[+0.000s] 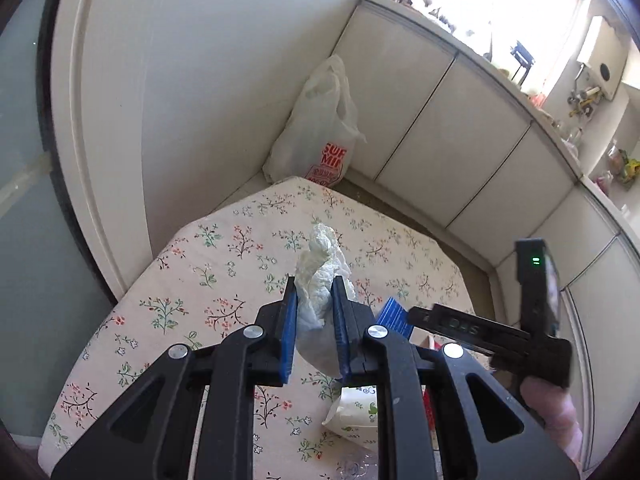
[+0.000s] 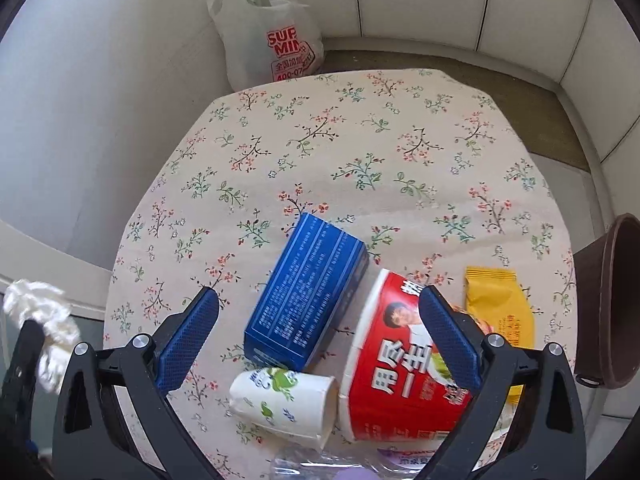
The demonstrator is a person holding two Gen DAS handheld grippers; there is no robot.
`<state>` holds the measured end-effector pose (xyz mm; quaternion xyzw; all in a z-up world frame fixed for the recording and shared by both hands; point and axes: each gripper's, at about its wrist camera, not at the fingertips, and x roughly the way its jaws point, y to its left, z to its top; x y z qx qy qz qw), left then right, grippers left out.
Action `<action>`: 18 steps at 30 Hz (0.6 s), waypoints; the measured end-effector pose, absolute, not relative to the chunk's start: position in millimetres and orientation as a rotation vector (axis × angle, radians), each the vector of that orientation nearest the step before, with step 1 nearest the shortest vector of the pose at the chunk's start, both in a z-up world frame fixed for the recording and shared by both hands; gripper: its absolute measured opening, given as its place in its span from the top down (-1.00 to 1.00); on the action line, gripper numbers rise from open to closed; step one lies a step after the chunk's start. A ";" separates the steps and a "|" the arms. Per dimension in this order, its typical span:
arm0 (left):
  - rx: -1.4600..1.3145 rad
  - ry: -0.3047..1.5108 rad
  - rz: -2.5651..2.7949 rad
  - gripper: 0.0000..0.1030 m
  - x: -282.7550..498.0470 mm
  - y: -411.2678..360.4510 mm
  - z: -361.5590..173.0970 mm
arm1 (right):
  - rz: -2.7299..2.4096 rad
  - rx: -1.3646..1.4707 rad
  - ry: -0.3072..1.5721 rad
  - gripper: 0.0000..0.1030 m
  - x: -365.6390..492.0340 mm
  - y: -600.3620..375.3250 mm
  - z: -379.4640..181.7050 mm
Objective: Collect trash
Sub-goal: 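Grasp the white crumpled tissue with the left gripper and lift it, then grasp the blue box with the right gripper while the left gripper holds the tissue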
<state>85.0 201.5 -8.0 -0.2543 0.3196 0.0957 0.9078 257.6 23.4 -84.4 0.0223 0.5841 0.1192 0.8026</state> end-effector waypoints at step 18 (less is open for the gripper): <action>-0.641 0.625 0.147 0.67 81.7 234.7 4.7 | 0.053 -0.006 1.475 -0.54 303.3 53.8 -165.6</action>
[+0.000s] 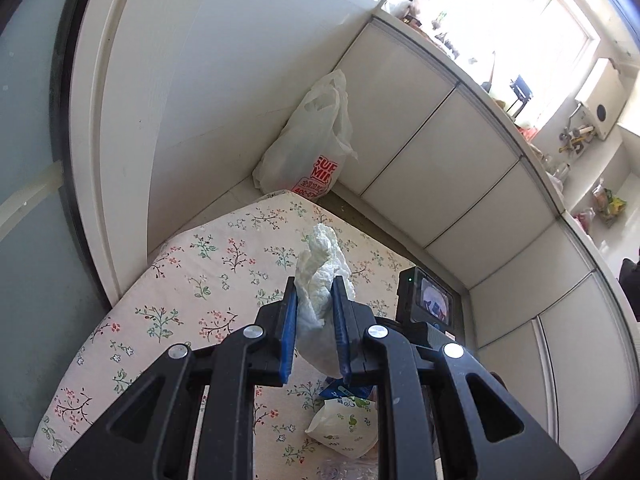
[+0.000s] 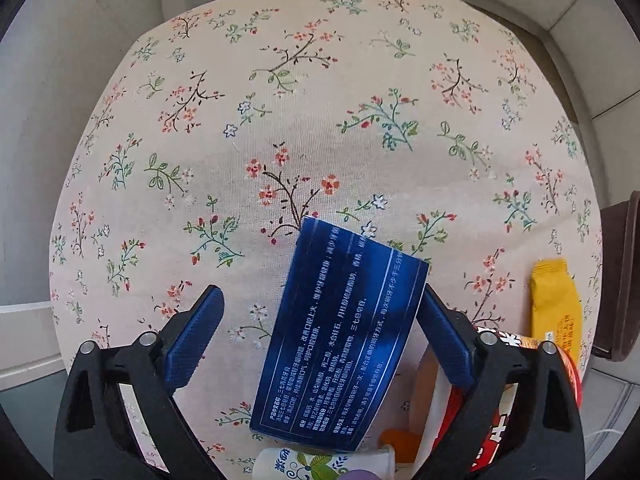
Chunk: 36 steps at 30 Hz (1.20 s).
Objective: Collect trash
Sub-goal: 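Grasp the blue box with the right gripper while the left gripper holds the tissue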
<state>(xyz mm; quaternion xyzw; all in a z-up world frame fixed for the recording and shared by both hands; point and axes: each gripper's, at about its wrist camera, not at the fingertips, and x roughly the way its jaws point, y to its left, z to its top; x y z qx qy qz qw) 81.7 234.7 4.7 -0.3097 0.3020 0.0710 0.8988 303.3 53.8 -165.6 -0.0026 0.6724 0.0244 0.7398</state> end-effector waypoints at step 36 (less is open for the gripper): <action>-0.595 0.605 0.139 0.67 79.5 214.5 7.7 | 0.282 0.201 0.941 0.00 241.9 4.3 16.0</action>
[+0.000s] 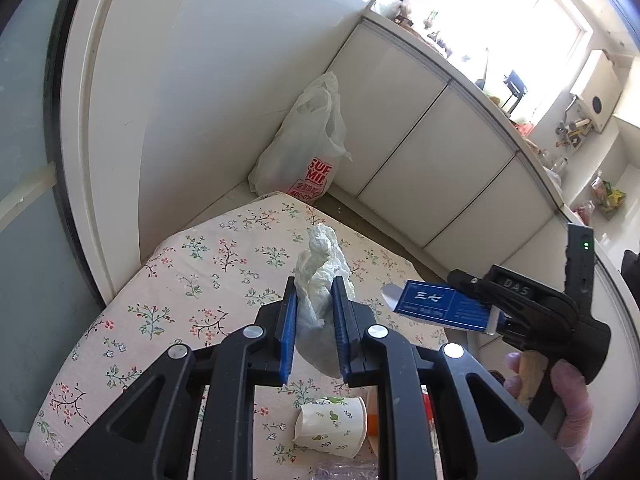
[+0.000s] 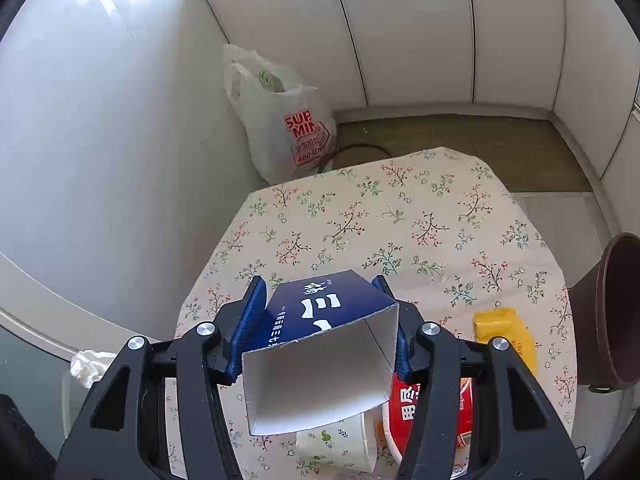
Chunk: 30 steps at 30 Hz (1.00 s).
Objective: Collect trash
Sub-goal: 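Grasp the blue box with the right gripper while the left gripper holds the tissue, then carry the blue box and tissue over the bin and open both grippers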
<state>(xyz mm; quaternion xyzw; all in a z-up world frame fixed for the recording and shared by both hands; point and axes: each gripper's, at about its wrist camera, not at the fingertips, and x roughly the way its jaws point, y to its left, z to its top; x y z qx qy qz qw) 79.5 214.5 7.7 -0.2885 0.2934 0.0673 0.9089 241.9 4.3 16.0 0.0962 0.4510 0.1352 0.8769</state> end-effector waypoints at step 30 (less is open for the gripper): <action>-0.284 0.516 -0.126 0.67 69.9 42.4 38.8 | -0.015 0.416 0.567 0.00 124.2 -281.4 65.6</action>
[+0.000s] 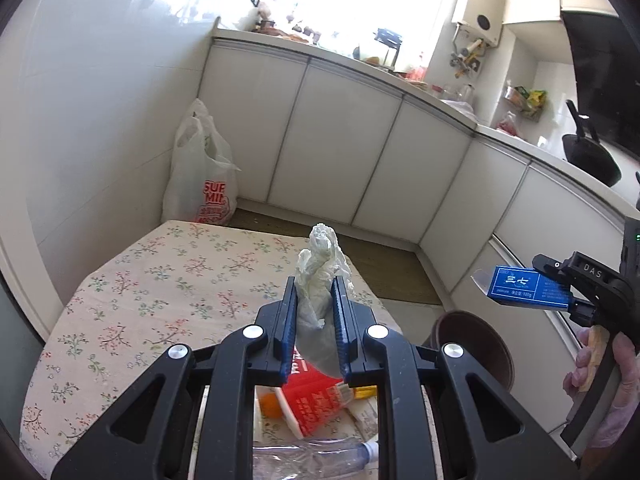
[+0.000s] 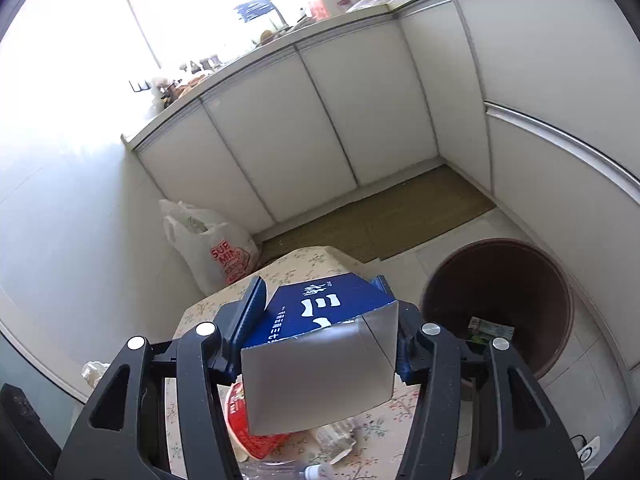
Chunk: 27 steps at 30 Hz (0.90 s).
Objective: Collect trash
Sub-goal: 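Carry the blue box and tissue over the bin and open both grippers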
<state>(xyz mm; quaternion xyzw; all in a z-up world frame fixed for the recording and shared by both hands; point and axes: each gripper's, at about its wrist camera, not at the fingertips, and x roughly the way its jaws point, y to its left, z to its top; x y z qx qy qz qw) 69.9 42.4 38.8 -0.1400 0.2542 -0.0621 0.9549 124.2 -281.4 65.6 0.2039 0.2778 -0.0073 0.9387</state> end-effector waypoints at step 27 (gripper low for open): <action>-0.152 0.703 -0.394 0.66 138.2 -189.3 30.8 | -0.575 0.393 0.554 -0.86 108.7 -456.8 5.4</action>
